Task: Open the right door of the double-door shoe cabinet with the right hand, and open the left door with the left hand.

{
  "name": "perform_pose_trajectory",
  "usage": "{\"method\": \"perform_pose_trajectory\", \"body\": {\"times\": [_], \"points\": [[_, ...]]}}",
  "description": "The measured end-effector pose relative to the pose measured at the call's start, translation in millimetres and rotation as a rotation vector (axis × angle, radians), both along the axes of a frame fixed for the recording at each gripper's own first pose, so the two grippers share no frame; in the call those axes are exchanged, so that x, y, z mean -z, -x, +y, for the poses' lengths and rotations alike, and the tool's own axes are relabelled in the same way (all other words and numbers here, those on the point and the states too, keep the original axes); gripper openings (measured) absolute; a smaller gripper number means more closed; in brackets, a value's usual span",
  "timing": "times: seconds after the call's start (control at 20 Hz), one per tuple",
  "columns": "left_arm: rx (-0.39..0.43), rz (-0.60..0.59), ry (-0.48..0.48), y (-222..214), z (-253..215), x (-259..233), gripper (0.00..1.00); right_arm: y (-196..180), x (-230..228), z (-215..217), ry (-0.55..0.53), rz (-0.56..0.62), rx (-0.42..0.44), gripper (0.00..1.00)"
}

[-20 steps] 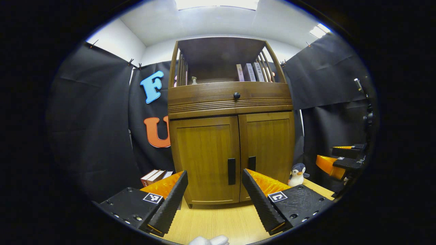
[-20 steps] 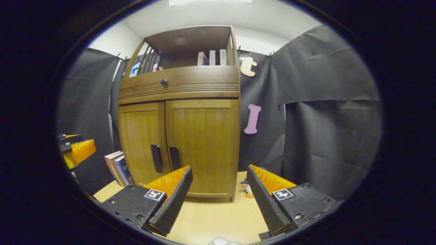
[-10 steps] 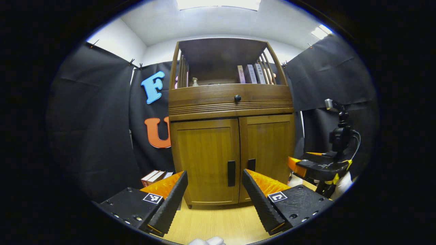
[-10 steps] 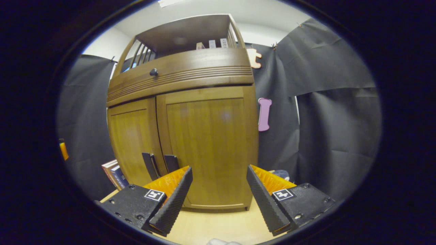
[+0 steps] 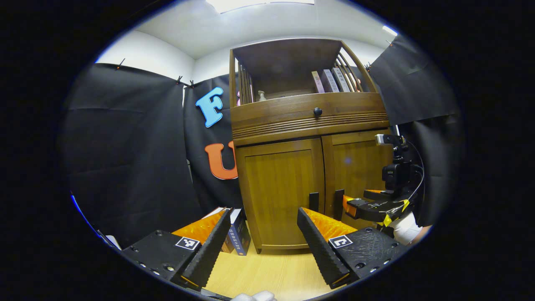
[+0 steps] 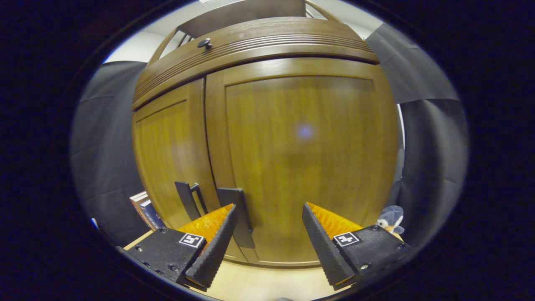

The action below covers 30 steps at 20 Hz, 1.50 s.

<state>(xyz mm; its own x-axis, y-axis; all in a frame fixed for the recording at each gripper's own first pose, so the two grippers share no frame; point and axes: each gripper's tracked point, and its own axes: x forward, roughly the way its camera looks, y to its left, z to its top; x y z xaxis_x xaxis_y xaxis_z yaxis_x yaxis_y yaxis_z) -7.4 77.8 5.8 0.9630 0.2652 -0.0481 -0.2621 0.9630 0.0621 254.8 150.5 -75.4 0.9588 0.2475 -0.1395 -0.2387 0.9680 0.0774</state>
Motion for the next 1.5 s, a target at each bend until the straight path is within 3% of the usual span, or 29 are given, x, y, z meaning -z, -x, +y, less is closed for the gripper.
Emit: {"method": "perform_pose_trajectory", "body": {"times": [0.25, 0.3, 0.45, 0.55, 0.7, 1.0, 1.3, 1.35, 1.5], "points": [[-0.042, 0.013, 0.0, 3, 11, 4, 0.96, -10, 9, 35, 0.028, 0.011, -0.05, 0.94], [-0.044, 0.013, 0.003, 4, 13, 4, 0.96, -11, 11, 38, 0.032, 0.017, -0.051, 0.86], [-0.042, 0.011, 0.002, 7, 16, 5, 0.96, -21, 15, 45, 0.033, 0.031, -0.04, 0.77], [-0.034, 0.013, 0.004, 7, 18, 7, 0.96, -27, 17, 49, 0.007, 0.042, -0.029, 0.67], [-0.003, 0.017, 0.023, 4, 18, 11, 0.96, -32, 19, 44, -0.005, 0.037, 0.015, 0.39], [0.118, 0.017, 0.015, -2, -2, 10, 0.96, -20, 20, 42, -0.009, 0.054, -0.018, 0.31], [0.239, -0.016, 0.023, 7, -30, 7, 0.96, 38, 21, 22, 0.02, 0.05, -0.027, 0.28], [0.252, -0.021, 0.028, 10, -34, 8, 1.0, 46, 23, 18, 0.026, 0.051, -0.024, 0.28], [0.299, -0.035, 0.031, 20, -49, 11, 0.96, 74, 23, 2, 0.031, 0.051, -0.008, 0.28]]}}
